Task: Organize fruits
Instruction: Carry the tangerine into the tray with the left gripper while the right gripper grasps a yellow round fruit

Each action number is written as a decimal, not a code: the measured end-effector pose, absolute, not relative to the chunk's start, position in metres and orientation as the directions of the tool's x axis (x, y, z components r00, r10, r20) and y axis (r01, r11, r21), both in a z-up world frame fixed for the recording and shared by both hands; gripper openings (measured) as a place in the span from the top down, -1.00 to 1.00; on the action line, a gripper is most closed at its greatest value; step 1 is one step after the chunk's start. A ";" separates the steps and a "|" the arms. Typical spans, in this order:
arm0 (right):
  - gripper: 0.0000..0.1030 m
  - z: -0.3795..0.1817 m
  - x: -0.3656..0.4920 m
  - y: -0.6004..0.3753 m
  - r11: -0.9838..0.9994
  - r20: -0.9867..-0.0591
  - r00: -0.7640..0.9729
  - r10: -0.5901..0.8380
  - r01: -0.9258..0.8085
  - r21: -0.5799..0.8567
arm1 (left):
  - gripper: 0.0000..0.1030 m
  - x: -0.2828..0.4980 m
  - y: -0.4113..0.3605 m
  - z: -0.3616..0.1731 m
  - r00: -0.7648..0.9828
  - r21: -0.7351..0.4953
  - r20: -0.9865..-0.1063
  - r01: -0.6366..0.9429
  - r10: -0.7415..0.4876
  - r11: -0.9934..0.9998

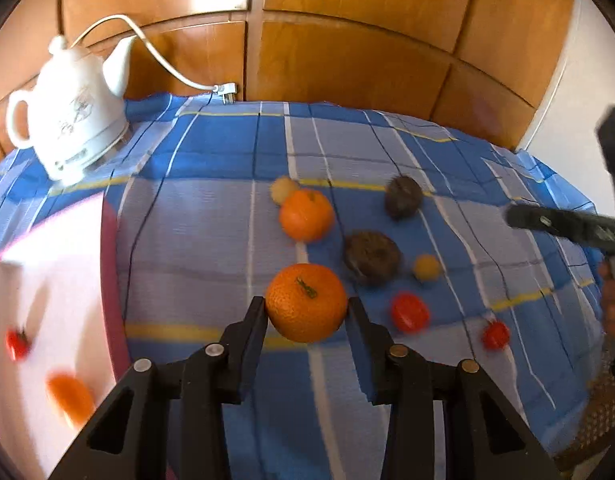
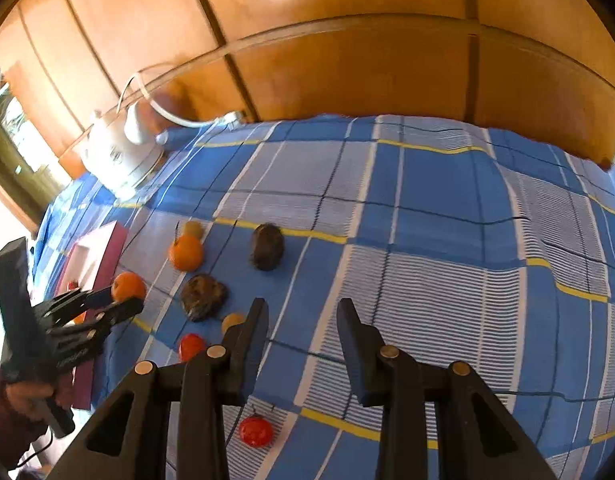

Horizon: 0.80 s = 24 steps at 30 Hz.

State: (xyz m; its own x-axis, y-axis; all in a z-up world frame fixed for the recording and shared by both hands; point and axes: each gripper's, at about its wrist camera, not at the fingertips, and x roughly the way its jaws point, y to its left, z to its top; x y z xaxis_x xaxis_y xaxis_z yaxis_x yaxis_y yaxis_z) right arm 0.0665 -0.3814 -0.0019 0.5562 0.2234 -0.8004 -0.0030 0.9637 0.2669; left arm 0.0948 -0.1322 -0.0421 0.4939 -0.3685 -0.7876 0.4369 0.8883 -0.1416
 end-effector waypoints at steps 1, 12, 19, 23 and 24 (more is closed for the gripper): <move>0.31 -0.003 0.066 -0.377 0.965 -0.805 0.548 0.228 -0.016 0.262 | 0.22 0.086 -0.132 -0.045 0.493 -0.143 -0.789 0.432 -0.366 0.891; 0.33 -0.013 0.066 -0.359 0.967 -0.825 0.507 0.249 -0.087 0.239 | 0.22 0.056 -0.132 -0.076 0.523 -0.132 -0.775 0.414 -0.354 0.901; 0.36 -0.015 0.067 -0.334 0.964 -0.839 0.474 0.267 -0.146 0.224 | 0.23 0.056 -0.136 -0.079 0.538 -0.102 -0.770 0.428 -0.344 0.898; 0.36 -0.019 0.075 -0.316 0.964 -0.850 0.458 0.261 -0.166 0.207 | 0.23 0.055 -0.135 -0.079 0.541 -0.100 -0.766 0.432 -0.346 0.896; 0.36 -0.021 0.079 -0.311 0.966 -0.854 0.454 0.253 -0.168 0.197 | 0.23 0.055 -0.135 -0.079 0.542 -0.100 -0.766 0.433 -0.347 0.896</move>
